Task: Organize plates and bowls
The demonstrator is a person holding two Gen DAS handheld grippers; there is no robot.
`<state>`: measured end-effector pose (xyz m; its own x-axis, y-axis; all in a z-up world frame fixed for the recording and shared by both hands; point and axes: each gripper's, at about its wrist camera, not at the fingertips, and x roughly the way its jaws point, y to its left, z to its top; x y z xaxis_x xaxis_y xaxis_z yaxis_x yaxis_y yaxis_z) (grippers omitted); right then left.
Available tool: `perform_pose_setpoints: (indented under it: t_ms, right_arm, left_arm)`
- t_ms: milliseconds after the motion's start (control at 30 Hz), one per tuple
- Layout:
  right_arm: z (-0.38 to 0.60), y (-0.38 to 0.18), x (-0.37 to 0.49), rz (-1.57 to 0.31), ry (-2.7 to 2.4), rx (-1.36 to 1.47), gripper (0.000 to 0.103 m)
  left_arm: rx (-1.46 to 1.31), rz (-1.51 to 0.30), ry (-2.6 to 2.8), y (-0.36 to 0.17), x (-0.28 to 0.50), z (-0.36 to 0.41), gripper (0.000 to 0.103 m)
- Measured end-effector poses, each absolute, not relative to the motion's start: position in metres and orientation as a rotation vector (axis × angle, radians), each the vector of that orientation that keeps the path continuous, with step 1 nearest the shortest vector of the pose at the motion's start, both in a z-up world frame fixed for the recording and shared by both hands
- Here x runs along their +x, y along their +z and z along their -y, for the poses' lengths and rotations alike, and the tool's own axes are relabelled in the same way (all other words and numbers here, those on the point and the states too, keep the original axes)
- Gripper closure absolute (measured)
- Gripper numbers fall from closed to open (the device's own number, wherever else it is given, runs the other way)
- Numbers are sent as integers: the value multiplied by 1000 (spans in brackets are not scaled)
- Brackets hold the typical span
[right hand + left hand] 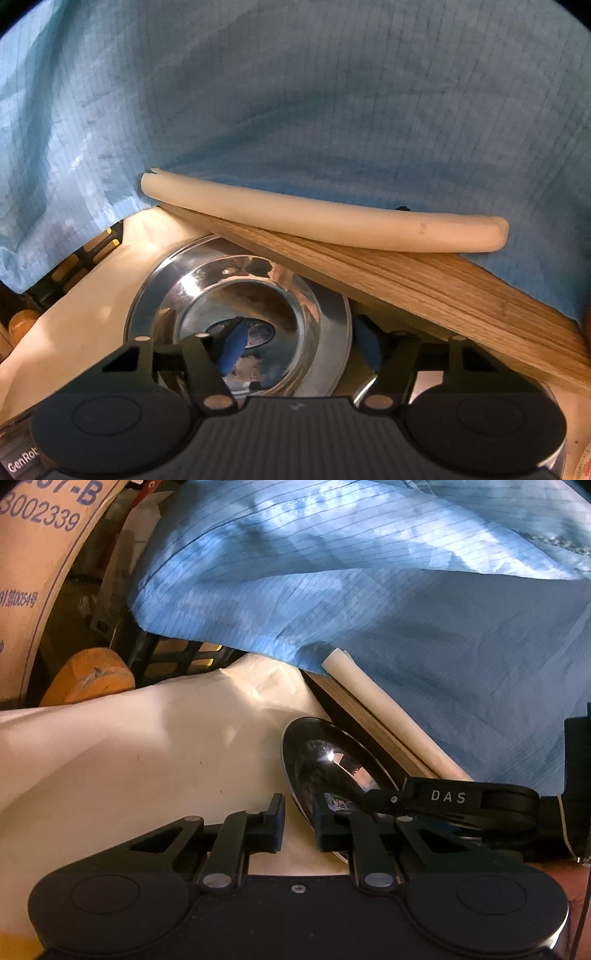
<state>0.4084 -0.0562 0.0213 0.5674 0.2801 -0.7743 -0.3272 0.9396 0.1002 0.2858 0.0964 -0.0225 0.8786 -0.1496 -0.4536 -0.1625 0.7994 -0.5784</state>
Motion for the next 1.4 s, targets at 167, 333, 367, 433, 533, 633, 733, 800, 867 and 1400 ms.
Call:
perform_pose_setpoints:
  t_ms: [167, 333, 367, 433, 533, 633, 733, 800, 867, 1400]
  right_arm:
    - [62, 24, 406, -912, 374, -32, 41]
    - [65, 27, 403, -926, 396, -29, 44]
    - [65, 28, 404, -927, 395, -31, 46]
    - [65, 26, 407, -927, 392, -29, 47]
    - [64, 25, 410, -926, 376, -40, 47]
    - [58, 23, 411, -925, 356, -74, 47]
    - [54, 22, 413, -930, 349, -84, 50]
    - [54, 22, 413, -932, 349, -84, 59]
    - [54, 23, 412, -932, 349, -90, 68]
    - [70, 33, 382, -921, 409, -24, 81]
  left_arm:
    - [-651, -504, 28, -21, 283, -98, 88]
    - [-647, -497, 55, -19, 281, -99, 88]
    - [-641, -496, 55, -19, 281, -99, 88]
    - [-631, -497, 55, -18, 282, -97, 88]
    - [-632, -499, 55, -18, 282, -97, 87]
    - [-627, -500, 52, -17, 281, -97, 87]
    - [-624, -502, 49, -17, 282, -97, 87]
    - [-619, -506, 44, -18, 283, -97, 87]
    - [-609, -514, 41, -18, 284, -96, 89]
    - [-610, -474, 94, -13, 265, -99, 90]
